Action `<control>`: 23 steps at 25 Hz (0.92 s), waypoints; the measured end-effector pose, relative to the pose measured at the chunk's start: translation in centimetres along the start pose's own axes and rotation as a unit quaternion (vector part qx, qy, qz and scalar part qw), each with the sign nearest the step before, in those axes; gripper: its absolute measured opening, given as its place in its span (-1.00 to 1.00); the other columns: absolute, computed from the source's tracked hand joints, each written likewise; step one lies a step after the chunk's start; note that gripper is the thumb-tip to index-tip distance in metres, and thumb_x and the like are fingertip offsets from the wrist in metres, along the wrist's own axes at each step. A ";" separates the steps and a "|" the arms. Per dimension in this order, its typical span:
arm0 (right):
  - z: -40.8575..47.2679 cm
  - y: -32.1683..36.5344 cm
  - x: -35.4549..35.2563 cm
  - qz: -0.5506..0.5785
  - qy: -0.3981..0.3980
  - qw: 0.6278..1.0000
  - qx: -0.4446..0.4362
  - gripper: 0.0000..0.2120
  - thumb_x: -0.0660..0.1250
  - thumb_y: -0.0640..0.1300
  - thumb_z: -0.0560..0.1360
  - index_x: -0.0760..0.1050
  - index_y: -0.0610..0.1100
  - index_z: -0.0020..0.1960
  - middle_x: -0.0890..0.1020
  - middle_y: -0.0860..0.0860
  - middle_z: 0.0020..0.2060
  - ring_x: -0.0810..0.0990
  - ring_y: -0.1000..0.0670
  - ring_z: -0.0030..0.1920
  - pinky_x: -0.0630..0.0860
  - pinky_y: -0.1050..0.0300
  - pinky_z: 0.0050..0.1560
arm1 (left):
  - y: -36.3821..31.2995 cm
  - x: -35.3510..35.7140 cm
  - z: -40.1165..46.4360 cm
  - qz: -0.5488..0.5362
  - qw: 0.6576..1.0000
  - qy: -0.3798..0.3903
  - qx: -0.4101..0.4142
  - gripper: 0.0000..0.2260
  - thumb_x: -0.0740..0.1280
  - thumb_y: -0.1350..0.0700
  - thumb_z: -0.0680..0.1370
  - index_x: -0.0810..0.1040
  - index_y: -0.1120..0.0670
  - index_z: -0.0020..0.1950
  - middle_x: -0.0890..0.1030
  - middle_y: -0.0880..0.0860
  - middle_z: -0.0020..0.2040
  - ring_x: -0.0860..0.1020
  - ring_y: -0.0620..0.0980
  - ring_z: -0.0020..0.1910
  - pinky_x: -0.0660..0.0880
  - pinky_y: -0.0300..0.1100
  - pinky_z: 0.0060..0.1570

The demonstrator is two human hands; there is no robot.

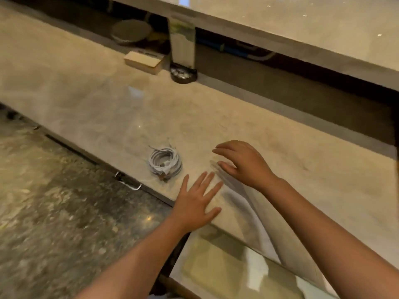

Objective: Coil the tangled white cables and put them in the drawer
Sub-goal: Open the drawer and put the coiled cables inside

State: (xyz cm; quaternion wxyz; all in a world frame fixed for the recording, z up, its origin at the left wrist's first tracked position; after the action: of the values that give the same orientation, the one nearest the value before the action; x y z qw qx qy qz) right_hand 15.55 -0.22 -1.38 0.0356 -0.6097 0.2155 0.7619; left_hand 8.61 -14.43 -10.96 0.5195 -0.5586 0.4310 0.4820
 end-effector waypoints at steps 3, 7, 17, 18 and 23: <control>4.6 1.6 2.2 0.035 0.024 0.991 -0.130 -0.57 0.39 -0.09 0.43 0.49 -0.15 0.27 0.57 -0.13 0.22 0.51 -0.14 0.26 0.44 -0.05 0.21 | -0.1 0.2 0.0 -0.004 1.000 0.017 -0.010 -0.43 0.05 -0.27 0.53 0.13 -0.10 0.51 0.20 0.08 0.52 0.09 0.06 0.50 0.00 0.30 0.37; 7.7 5.8 5.8 0.040 0.089 0.951 -0.293 -0.43 0.52 -0.20 0.28 0.48 -0.26 0.25 0.56 -0.21 0.21 0.50 -0.22 0.25 0.48 -0.09 0.17 | 0.0 0.5 -0.1 0.025 0.999 0.030 -0.015 -0.43 0.06 -0.26 0.52 0.22 -0.06 0.48 0.34 0.09 0.45 0.25 0.12 0.45 -0.05 0.29 0.41; 9.2 6.6 8.6 -0.025 0.035 0.915 -0.400 -0.51 0.49 -0.26 0.21 0.53 -0.23 0.13 0.69 -0.11 -0.14 0.64 -0.16 -0.17 0.56 -0.04 -0.06 | -0.1 0.5 -0.3 0.001 0.999 -0.018 -0.027 -0.42 0.09 -0.25 0.51 0.14 -0.09 0.50 0.28 0.10 0.49 0.15 0.09 0.49 -0.13 0.22 0.41; 9.2 6.5 8.8 -0.038 0.031 0.915 -0.401 -0.53 0.49 -0.24 0.22 0.54 -0.21 0.12 0.70 -0.09 -0.16 0.64 -0.15 -0.16 0.54 -0.05 -0.01 | -0.1 0.6 -0.3 0.000 0.999 -0.021 -0.028 -0.42 0.10 -0.25 0.52 0.14 -0.09 0.50 0.26 0.10 0.49 0.13 0.09 0.50 -0.13 0.21 0.42; 9.3 6.5 8.9 -0.060 0.029 0.917 -0.394 -0.76 0.46 -0.22 0.26 0.60 -0.20 -0.07 0.67 -0.07 -0.34 0.63 -0.13 -0.25 0.53 0.00 0.01 | -0.1 0.5 -0.3 0.006 0.999 -0.020 -0.031 -0.42 0.08 -0.25 0.51 0.13 -0.09 0.50 0.26 0.10 0.49 0.14 0.09 0.49 -0.12 0.22 0.40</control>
State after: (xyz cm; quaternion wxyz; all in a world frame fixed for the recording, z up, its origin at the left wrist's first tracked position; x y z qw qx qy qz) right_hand 2.74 -4.55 -6.45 -0.1678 -0.6081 -0.1382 0.7635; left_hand 8.85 -14.72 -11.48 0.5075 -0.5622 0.4091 0.5089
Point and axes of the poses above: each hand's wrist, its own z-axis towards the middle knuckle, its own x-axis out of the palm, y = z × x, the point moved 4 cm from there along z, towards the middle knuckle
